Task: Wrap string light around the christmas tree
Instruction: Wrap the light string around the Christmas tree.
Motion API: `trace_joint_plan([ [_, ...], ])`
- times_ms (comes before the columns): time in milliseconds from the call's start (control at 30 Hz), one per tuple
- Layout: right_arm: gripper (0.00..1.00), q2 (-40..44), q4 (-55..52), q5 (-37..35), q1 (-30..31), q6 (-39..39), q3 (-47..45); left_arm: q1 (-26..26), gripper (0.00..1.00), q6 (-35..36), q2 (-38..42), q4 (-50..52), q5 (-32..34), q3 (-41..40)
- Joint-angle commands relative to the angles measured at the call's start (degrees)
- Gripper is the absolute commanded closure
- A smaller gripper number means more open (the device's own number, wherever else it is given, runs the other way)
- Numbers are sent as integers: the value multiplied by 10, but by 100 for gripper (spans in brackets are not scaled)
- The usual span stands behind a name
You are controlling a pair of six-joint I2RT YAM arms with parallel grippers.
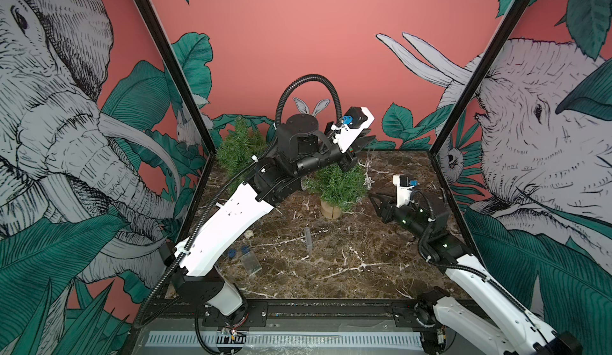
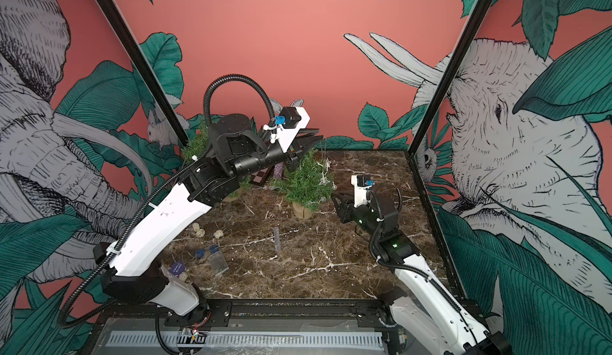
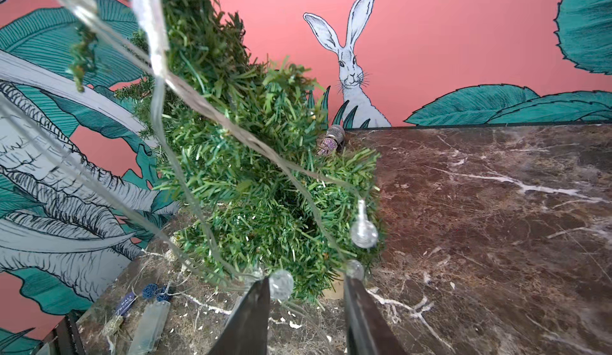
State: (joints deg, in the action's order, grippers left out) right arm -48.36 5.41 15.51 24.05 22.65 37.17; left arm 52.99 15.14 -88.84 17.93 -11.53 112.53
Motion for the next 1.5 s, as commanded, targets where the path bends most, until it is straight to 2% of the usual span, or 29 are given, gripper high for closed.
trace_joint_plan([
  [0, 56, -19, 53, -21, 6, -1, 17, 2, 100, 16, 24, -2, 0, -6],
  [167, 55, -88, 99, -53, 17, -29, 40, 2, 100, 14, 24, 1, -1, -7],
  [267, 58, -125, 115, -71, 17, -43, 50, 2, 100, 15, 27, 4, 0, -11],
  [367, 65, -137, 128, -80, 17, -54, 53, 2, 100, 18, 32, 6, 4, -17],
  [500, 82, -135, 115, -68, 17, -67, 63, 2, 100, 23, 37, 6, 8, -28],
  [600, 94, -130, 92, -65, 17, -74, 68, 2, 100, 27, 39, 6, 14, -37],
  [633, 96, -128, 82, -65, 17, -78, 70, 2, 100, 29, 41, 6, 17, -41],
  [867, 100, -101, -16, -71, 16, -142, 87, -5, 100, 45, 63, 1, 47, -72],
  [1000, 100, -92, -89, -82, 0, -172, 136, -6, 100, 53, 91, -4, 33, -125],
  [1067, 100, -90, -117, -61, -18, -162, 175, -6, 100, 56, 110, -15, -3, -182],
  [1200, 100, -103, -142, 57, -34, -126, 250, 1, 100, 29, 133, -55, -64, -309],
  [1333, 100, -114, -128, 126, -34, -80, 287, 31, 100, 13, 108, -55, -51, -369],
  [1400, 100, -112, -120, 117, -34, -72, 299, 41, 92, 4, 95, -39, -49, -373],
  [1433, 100, -111, -125, 107, -34, -74, 309, 41, 86, -3, 94, -38, -52, -376],
  [1467, 100, -108, -124, 104, -34, -76, 319, 41, 76, -9, 97, -38, -53, -383],
])
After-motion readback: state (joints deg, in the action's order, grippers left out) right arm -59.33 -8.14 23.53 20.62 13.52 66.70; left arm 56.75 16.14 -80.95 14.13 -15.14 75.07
